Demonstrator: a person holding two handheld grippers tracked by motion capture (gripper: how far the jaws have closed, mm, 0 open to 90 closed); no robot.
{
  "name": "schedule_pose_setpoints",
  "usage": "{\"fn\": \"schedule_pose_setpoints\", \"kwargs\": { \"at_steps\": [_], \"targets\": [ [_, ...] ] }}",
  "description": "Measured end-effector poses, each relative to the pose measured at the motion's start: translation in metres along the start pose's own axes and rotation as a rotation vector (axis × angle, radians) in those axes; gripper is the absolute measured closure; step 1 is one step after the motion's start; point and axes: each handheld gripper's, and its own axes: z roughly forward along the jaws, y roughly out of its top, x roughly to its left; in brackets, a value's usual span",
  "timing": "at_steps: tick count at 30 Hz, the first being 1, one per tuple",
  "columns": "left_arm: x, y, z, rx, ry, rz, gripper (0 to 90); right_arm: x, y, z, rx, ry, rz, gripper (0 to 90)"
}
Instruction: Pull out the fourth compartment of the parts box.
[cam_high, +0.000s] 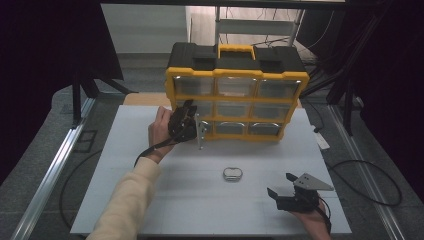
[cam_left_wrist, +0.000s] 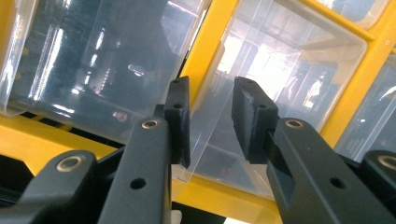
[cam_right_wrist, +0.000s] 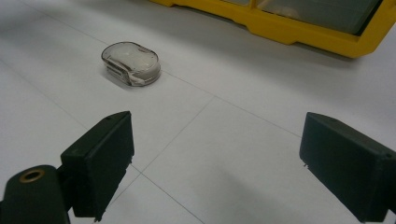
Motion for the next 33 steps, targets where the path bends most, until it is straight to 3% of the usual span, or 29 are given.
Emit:
{"fn": "schedule_pose_setpoints", "kwargs": {
  "at_steps": [33],
  "targets": [
    [-0.003,-0.003,-0.015,-0.025,0.008,-0.006,68.2,0.000,0.000,0.000,0.002,0.000,-0.002,10.6]
  ]
}}
